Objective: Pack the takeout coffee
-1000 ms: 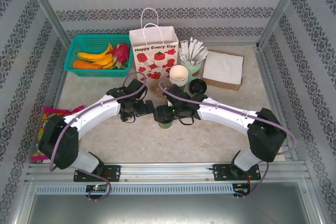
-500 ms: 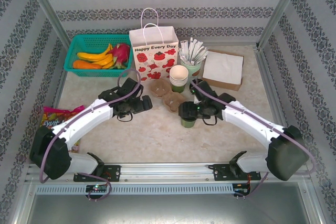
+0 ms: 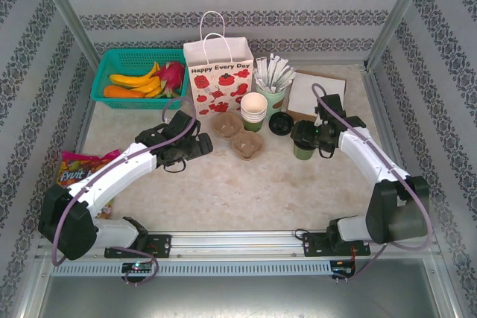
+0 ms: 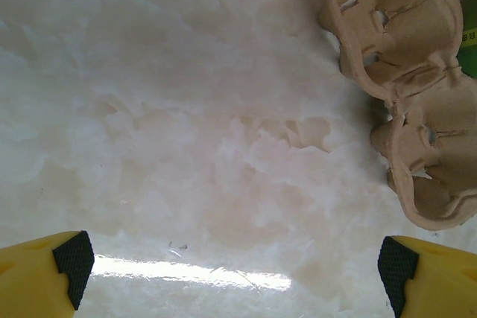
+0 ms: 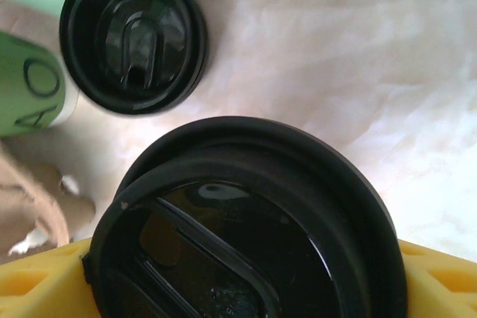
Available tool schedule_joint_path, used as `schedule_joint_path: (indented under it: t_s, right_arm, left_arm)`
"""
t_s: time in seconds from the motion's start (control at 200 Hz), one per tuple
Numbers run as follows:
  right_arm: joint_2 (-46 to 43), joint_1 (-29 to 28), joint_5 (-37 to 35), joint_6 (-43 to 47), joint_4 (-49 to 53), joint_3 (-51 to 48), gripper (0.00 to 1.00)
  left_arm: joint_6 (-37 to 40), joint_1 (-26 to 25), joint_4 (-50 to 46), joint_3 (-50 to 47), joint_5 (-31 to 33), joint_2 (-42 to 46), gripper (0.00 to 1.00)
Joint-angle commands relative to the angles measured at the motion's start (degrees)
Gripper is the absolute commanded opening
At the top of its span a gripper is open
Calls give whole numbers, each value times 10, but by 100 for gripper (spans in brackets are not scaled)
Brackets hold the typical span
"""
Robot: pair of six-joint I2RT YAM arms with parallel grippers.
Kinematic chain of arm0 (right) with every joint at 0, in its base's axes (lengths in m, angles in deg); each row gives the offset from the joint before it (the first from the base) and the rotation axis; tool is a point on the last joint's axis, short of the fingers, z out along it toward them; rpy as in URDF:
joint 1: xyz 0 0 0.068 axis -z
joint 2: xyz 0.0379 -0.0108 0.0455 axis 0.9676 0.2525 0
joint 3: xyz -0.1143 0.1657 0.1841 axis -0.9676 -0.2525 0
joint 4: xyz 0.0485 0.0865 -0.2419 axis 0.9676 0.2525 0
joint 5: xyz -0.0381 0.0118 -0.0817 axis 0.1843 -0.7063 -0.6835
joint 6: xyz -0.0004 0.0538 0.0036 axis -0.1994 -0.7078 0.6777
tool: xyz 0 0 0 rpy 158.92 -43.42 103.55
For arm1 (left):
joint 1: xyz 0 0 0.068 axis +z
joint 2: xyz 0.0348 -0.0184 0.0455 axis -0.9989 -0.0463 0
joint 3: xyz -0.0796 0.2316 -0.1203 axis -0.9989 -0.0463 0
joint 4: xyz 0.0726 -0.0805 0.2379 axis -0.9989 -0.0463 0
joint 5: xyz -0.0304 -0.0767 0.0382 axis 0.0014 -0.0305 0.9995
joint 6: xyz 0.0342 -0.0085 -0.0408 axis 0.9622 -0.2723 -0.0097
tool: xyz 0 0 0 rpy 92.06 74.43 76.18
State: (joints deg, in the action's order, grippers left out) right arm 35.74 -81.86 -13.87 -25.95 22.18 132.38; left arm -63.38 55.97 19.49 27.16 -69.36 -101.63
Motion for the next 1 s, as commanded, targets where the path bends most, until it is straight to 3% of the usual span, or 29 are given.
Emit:
schedule_joint_path:
  t_s: [0.0,0.315,0.754,0.994]
  right_arm:
    - [39,27,-18,23,-7,29,82]
    - [157,54,18,29,-47,131,82]
    - [281,54,44,-31,-107,263,84]
    - [338,54,46,-28,-69,338,86]
  left_arm:
    - [-6,7,9,-2,15,8,100]
    - [-10,11,14,-2,15,4,100]
    - [-13,16,21,-2,7,3,100]
    - [-10,18,21,-1,5,5,100]
